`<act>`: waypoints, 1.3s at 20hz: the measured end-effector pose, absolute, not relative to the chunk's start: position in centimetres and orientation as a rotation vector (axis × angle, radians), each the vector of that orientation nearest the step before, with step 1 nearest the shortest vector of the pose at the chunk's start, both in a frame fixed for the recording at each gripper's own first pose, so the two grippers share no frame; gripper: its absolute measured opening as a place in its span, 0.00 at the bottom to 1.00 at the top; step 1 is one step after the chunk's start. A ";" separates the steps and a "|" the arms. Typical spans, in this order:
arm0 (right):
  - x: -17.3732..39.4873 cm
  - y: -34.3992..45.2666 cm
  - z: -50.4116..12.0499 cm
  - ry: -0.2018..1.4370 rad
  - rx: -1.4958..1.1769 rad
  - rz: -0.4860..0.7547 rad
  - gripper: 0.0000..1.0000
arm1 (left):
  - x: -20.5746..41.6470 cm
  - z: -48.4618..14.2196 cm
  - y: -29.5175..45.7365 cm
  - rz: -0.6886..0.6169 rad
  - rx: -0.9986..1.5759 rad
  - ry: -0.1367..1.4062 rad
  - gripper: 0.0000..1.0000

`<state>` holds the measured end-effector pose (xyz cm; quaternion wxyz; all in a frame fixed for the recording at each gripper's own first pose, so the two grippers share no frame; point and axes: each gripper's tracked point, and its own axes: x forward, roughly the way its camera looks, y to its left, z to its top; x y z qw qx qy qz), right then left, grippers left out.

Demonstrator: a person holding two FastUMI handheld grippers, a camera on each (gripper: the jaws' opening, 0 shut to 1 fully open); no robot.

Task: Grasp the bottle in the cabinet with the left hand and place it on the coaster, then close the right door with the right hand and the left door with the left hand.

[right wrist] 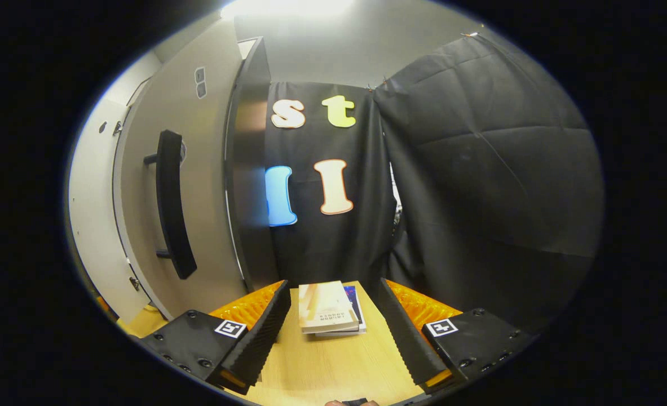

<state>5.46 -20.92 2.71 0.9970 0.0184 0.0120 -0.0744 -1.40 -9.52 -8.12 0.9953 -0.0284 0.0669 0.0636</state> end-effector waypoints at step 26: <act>8.4 -14.4 13.7 -0.043 0.103 0.035 0.97 | 0.9 -1.2 -1.6 0.052 -0.032 0.134 0.94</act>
